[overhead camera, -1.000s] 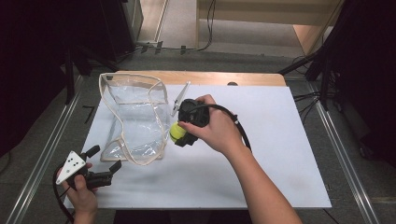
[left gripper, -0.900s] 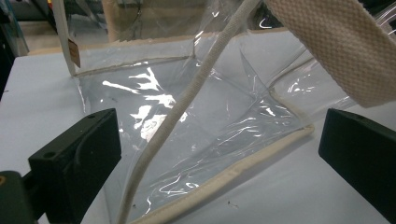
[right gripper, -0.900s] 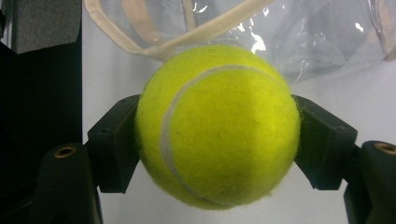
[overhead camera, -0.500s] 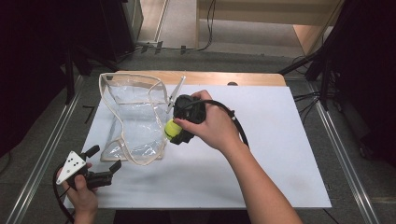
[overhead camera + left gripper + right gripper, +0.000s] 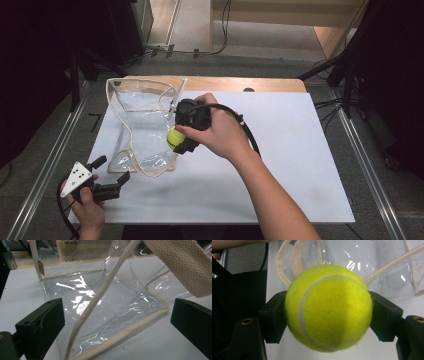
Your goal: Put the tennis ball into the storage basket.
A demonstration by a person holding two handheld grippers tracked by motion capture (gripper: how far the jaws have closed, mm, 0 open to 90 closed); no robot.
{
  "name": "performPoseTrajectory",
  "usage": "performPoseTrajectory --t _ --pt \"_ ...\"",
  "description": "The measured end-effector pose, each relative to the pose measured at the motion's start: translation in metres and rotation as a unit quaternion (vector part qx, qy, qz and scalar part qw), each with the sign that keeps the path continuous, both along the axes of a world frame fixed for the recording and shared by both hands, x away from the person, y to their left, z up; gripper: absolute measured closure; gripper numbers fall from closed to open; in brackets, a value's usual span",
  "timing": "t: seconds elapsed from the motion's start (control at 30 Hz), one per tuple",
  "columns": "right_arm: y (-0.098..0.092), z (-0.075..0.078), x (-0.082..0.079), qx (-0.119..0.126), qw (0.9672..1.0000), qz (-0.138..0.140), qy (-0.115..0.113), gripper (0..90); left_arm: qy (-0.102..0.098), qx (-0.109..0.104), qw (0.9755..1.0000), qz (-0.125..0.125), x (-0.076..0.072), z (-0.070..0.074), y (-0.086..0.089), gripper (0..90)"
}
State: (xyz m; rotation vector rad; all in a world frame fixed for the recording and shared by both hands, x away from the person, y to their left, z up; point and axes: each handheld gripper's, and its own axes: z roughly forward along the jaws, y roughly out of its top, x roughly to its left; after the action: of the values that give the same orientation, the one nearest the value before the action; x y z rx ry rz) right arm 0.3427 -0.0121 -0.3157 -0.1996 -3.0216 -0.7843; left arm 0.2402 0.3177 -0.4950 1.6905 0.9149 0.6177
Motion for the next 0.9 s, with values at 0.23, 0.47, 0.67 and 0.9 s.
performPoseTrajectory --t 0.23,0.47,0.67,0.9 --pt "0.013 0.003 0.000 0.004 1.0000 0.008 0.000 23.5 0.001 0.000 1.0000 0.000 0.000 0.000 0.000 0.0" --pt "0.027 0.005 0.001 0.009 0.9998 0.018 -0.004 23.5 0.002 -0.002 1.0000 0.000 0.000 0.000 0.001 0.0" --pt "0.039 0.006 0.002 0.010 0.9995 0.029 -0.005 23.5 0.001 -0.008 1.0000 0.002 0.001 0.000 0.001 0.0" --pt "0.052 0.003 0.006 0.009 0.9994 0.034 -0.003 23.4 0.001 -0.009 1.0000 0.002 0.001 0.000 0.002 0.0"
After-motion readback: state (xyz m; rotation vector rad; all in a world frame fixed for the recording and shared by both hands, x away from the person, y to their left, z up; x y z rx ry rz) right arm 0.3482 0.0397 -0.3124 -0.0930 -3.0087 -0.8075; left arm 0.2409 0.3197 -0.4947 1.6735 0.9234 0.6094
